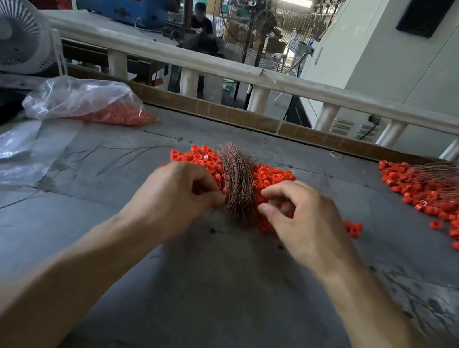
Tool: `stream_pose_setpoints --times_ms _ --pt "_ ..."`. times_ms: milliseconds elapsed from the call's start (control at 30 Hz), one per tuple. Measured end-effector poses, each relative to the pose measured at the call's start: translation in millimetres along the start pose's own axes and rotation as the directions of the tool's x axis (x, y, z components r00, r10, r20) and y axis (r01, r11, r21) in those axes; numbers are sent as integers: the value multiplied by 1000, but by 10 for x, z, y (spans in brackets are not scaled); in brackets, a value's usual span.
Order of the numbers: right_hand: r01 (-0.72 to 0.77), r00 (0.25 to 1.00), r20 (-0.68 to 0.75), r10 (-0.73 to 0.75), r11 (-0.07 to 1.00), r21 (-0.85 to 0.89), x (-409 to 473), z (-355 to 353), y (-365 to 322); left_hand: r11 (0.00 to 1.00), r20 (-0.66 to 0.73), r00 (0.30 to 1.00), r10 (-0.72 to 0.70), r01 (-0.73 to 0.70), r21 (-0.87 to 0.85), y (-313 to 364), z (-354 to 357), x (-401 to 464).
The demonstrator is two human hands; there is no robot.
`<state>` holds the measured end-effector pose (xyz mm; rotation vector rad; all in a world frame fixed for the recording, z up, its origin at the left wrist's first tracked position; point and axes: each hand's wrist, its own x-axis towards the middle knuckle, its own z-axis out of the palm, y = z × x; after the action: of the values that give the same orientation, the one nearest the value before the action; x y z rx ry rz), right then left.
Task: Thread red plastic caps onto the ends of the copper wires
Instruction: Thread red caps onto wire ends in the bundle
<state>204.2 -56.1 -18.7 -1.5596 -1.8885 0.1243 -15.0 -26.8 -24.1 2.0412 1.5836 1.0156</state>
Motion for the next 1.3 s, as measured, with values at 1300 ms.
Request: stream_pose_setpoints --times_ms 1300 --pt "222 955 -277 -106 877 427 -100 -122 -335 743 -79 996 -44 -21 -669 152 -321 9"
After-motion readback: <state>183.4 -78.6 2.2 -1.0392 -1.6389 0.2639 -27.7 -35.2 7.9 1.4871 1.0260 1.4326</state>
